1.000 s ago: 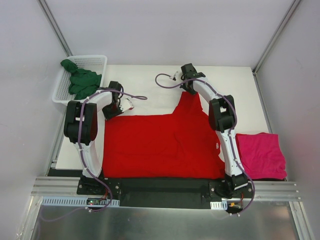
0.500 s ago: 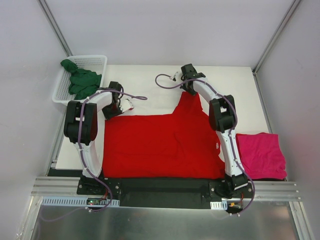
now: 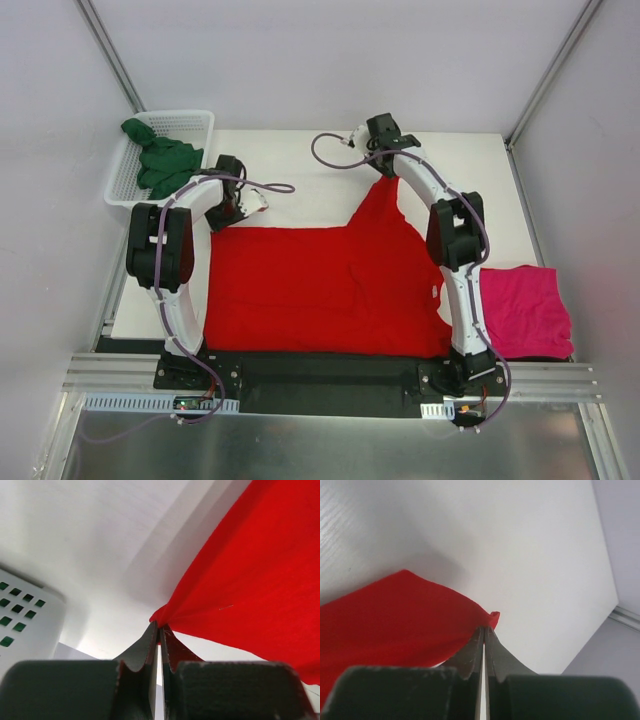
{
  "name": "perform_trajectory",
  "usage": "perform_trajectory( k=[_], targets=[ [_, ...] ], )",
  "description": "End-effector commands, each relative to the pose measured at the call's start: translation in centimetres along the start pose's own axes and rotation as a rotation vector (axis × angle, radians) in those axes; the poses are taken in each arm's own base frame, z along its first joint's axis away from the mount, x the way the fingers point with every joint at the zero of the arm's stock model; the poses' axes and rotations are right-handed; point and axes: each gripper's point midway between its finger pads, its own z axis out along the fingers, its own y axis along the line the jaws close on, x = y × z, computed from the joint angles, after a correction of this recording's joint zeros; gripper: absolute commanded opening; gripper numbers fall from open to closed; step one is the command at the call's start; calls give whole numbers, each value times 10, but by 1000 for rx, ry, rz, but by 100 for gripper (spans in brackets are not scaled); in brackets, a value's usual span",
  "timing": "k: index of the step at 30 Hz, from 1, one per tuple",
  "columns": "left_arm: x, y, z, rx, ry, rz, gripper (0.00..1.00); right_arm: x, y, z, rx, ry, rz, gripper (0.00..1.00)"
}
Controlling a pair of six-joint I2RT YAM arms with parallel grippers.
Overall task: Fold and stack the t-shirts
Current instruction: Grap the side of the flattened tshirt furthest away from the robot with both arms
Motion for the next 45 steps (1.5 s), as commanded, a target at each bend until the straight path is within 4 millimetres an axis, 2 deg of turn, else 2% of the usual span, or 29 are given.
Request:
perform_trajectory(
  k=[1,10,17,28,45],
  targets=[
    [-10,15,-24,-52,-45,-13,0,-17,-35,-44,84,-73,22,1],
    [-14,20,-28,-77,-50,-2,0,-11,-31,-44,79,-60,29,1],
    [-17,33,-35,-130,-63,-9,0,-14,-40,-51,103,-76,33,1],
    [-30,62,-43,-208,-75,14,0,-26,-72,-65,198,-138,40,1],
    [-32,58,-32,-196,-62,24,0,-44,-106,-84,301,-220,31,1]
  ],
)
